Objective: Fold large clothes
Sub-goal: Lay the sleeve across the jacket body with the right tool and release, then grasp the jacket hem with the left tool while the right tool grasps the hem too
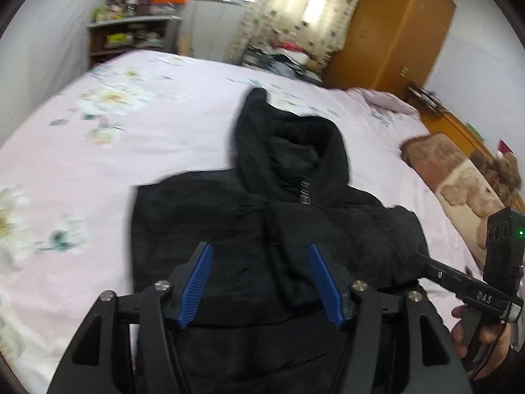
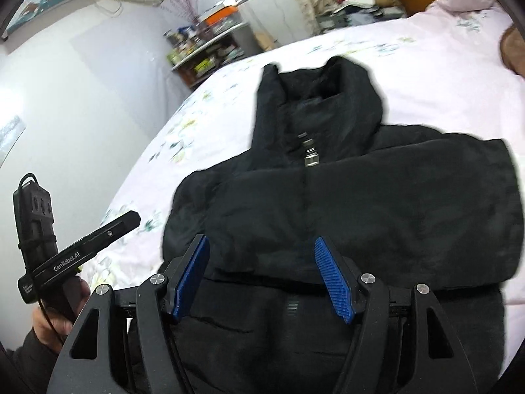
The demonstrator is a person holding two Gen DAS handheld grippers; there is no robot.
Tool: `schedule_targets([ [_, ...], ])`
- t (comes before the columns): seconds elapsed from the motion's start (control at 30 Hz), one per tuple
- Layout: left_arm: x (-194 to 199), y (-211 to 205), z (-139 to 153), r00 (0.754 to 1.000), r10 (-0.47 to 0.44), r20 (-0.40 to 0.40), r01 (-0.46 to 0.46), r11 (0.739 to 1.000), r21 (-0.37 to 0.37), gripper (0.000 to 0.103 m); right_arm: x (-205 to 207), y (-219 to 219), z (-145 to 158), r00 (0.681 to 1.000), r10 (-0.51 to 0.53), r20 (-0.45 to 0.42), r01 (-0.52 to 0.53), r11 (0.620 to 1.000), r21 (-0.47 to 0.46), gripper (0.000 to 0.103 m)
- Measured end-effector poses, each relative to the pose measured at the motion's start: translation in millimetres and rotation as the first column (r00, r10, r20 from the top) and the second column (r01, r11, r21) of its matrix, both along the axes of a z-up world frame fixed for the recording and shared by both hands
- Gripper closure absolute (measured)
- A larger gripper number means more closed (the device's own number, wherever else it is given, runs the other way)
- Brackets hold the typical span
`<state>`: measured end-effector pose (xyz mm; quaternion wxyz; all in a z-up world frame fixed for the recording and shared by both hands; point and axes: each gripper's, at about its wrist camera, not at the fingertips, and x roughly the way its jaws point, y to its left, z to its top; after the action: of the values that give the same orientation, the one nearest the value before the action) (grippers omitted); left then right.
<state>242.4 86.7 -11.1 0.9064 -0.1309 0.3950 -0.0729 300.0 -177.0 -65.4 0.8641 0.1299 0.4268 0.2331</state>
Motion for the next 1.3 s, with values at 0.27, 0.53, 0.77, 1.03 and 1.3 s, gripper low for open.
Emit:
schedule_targets([
  [0.27, 55.9, -52.8, -60.3, 0.984, -0.085, -0.159, 0.082, 0.996, -0.025, 0.082, 16.1, -92.0, -7.7, 0.978, -0.209, -0.010, 0.207, 0.974, -0.092, 0.036],
  [0.53, 41.3, -45.4, -66.5, 0.993, -0.025, -0.111, 0.033, 0.997, 0.074, 0.091, 29.1, -122.0, -17.1, 0.958, -0.286, 0.035, 0.287, 0.938, -0.196, 0.064],
  [0.77, 43.7, -47.2, -85.7, 0.994, -0.030, -0.108, 0.042, 0.994, 0.103, 0.088, 49.9, -120.5, -79.6, 0.960, -0.269, -0.078, 0.240, 0.933, -0.269, 0.069],
  [1.03, 25.1, -24.1, -47.9, 0.996, 0.000, -0.091, 0.006, 0.997, 0.071, 0.081, 37.0, -130.8, -30.3, 0.965, -0.261, -0.001, 0.252, 0.936, -0.245, 0.069],
  [1.3, 32.9, -33.9, -5.4, 0.999, 0.021, 0.038, -0.025, 0.995, 0.098, 0.080, 61.7, -149.0, -14.2, 0.960, -0.275, 0.051, 0.278, 0.922, -0.269, 0.069],
])
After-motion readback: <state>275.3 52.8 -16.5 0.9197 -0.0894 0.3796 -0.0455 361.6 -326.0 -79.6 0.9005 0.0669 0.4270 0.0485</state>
